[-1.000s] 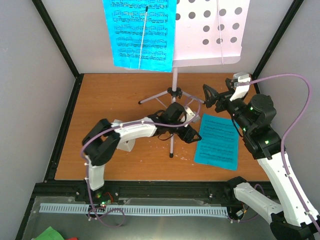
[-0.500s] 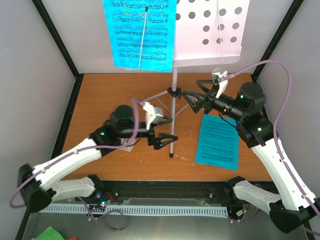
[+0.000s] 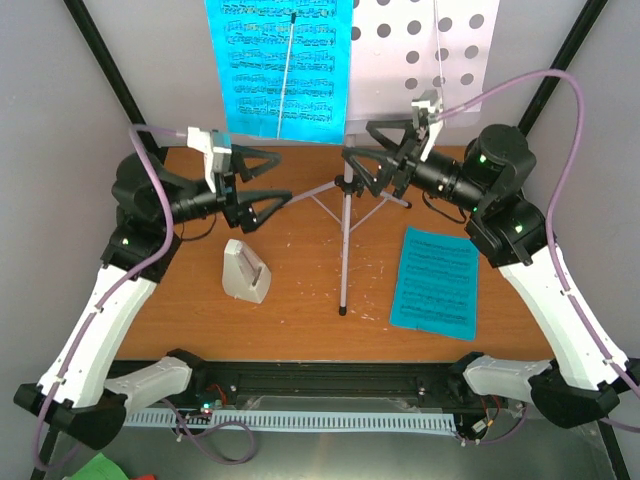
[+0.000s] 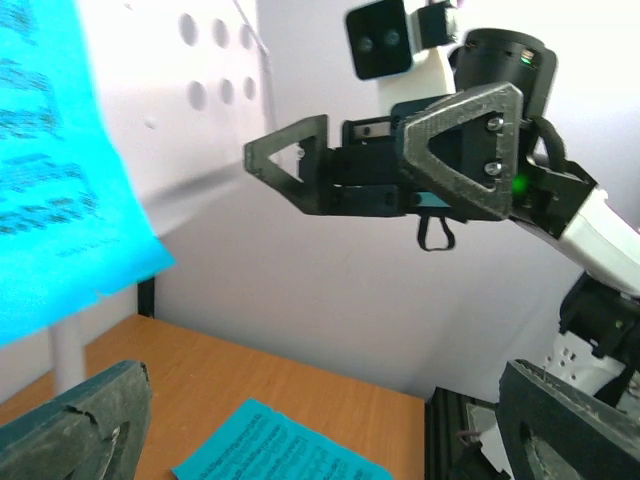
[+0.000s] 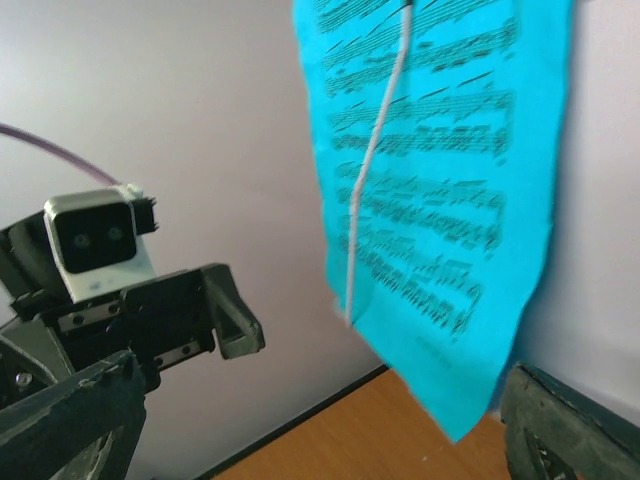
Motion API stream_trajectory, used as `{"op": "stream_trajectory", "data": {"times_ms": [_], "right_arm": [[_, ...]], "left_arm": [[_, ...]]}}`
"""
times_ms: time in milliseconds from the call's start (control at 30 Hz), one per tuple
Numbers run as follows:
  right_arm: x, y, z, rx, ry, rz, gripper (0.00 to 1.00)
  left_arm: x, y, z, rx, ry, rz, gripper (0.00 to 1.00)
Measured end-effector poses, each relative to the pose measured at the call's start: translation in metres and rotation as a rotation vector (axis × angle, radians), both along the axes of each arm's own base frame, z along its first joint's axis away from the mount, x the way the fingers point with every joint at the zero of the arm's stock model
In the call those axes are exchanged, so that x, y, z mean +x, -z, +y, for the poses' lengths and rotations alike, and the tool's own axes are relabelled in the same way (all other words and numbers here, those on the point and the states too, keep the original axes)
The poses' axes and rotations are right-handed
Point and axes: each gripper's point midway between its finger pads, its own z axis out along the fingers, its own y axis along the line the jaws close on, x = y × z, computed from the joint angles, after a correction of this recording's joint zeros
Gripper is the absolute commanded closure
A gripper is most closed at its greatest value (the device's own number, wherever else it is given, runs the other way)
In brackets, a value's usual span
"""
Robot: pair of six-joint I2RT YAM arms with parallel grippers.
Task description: Pack up the instrument practice props
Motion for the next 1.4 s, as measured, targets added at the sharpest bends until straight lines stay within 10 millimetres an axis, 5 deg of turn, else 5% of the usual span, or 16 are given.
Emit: {"op": "stream_trajectory", "data": {"times_ms": [333,600,833,1133,1400], "right_arm": [[0.047,-0.018,0.001,0.021,0.154,0.099,0.15],[0.072,-0.002,0.013,-0.001,0.179,0.171,0.24],[0.078,0.000,0.017,0.005,0.178,0.188,0.34],[0.087,-0.003,0.031,0.007,0.148,0.184,0.43],[0.090,-0.007,0.043,0.012,0.124,0.148,0.48]], "left_arm": [[0.059,-0.014,0.025,-0.082,-0.058,0.181,0.27],[0.058,-0.052,0.030,-0.126,-0.086,0.126,0.42],[0.070,-0.079,0.035,-0.154,-0.144,0.073,0.46],[0.104,-0.069,0.025,-0.136,-0.144,0.133,0.46],[0.109,-0.069,0.006,-0.126,-0.096,0.153,0.48]]}}
